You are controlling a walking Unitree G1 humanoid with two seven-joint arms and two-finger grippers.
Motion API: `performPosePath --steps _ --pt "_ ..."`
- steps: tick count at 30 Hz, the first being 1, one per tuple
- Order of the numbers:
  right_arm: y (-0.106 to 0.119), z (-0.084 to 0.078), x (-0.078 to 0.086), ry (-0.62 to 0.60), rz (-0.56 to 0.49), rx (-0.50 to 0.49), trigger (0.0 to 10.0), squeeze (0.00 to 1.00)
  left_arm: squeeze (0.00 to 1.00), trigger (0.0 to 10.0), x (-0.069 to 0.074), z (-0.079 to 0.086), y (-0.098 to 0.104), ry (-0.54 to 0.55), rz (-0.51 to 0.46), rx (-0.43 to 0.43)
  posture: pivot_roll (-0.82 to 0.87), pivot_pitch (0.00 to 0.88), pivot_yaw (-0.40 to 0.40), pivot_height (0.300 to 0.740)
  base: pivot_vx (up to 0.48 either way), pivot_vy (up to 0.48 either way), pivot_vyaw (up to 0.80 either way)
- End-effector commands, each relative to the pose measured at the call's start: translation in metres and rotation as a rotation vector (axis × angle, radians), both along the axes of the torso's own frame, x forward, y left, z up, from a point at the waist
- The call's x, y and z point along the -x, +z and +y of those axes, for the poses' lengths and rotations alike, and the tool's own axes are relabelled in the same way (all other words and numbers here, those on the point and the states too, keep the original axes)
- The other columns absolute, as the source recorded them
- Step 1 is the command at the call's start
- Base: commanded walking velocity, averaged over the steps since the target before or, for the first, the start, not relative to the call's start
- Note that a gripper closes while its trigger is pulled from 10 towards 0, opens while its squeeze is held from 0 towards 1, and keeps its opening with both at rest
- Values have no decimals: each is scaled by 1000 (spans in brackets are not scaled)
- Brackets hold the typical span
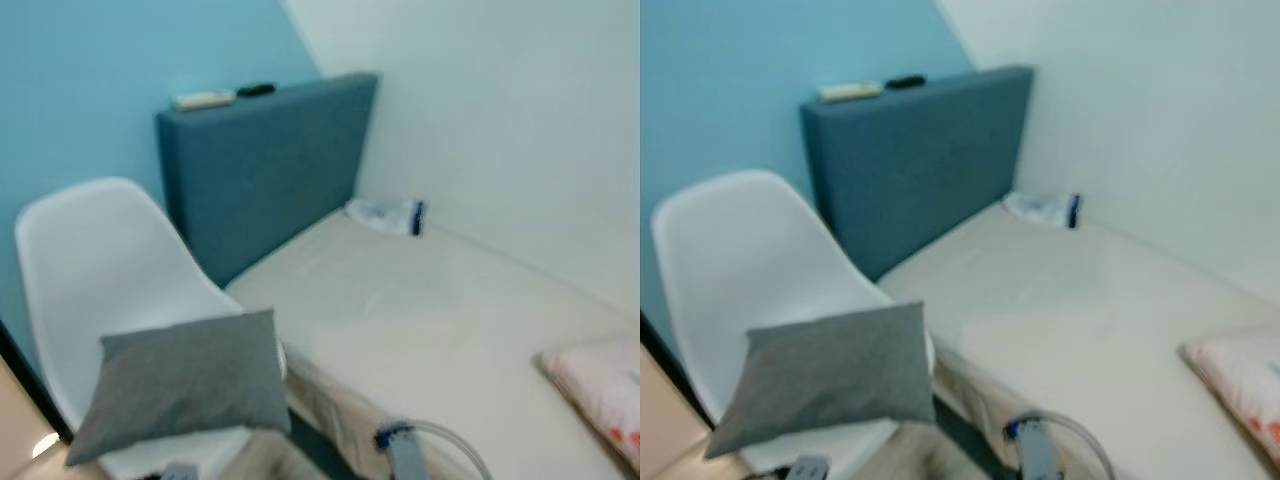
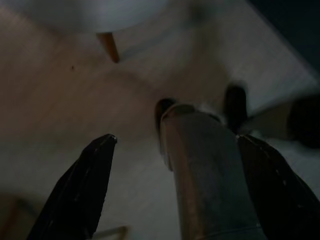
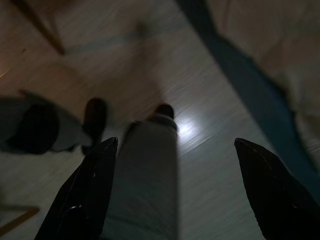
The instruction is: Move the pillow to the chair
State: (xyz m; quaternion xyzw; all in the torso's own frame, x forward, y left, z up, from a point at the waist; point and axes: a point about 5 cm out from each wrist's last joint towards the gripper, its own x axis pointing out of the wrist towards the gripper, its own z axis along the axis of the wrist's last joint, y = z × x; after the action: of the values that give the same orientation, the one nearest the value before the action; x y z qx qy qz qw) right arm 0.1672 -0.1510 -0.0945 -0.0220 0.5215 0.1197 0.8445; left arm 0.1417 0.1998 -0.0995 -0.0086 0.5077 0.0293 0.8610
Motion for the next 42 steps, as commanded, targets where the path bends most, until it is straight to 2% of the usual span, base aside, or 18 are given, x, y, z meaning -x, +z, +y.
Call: performPosePath --steps 1,5,12,14,16,21,26,34,42 --pt "5 -8 -11 6 -31 29 10000 0 0 10000 -10 4 4 89 -41 1 107 0 -68 740 0 0 -781" --pt "6 -12 -14 -49 -36 18 10000 0 0 10000 -17 5 7 60 -59 -14 113 0 -68 740 0 0 -781" --pt "5 -9 -11 -28 -29 21 10000 0 0 10000 -20 5 9 1 -66 -39 104 0 -62 740 0 0 -779" --pt "5 -8 -11 -27 -28 23 10000 0 0 10000 -22 -1 9 -20 -71 -26 109 0 -55 740 0 0 -781" --pt "4 -6 -10 -22 -23 23 10000 0 0 10000 -24 -17 8 -106 -76 -7 112 0 -62 740 0 0 -775" --pt "5 -5 -11 20 -26 32 10000 0 0 10000 -22 -25 6 -143 -68 7 110 0 -69 740 0 0 -775" --pt "5 -9 -10 8 -22 37 10000 0 0 10000 -20 -25 5 -97 -68 40 114 0 -75 740 0 0 -775" --pt "2 -8 -5 14 -9 37 10000 0 0 10000 -19 -24 6 -101 -75 43 120 0 -67 740 0 0 -773" --pt "2 -8 -4 -4 -11 35 10000 0 0 10000 -19 -25 6 -119 -72 58 106 0 -52 740 0 0 0"
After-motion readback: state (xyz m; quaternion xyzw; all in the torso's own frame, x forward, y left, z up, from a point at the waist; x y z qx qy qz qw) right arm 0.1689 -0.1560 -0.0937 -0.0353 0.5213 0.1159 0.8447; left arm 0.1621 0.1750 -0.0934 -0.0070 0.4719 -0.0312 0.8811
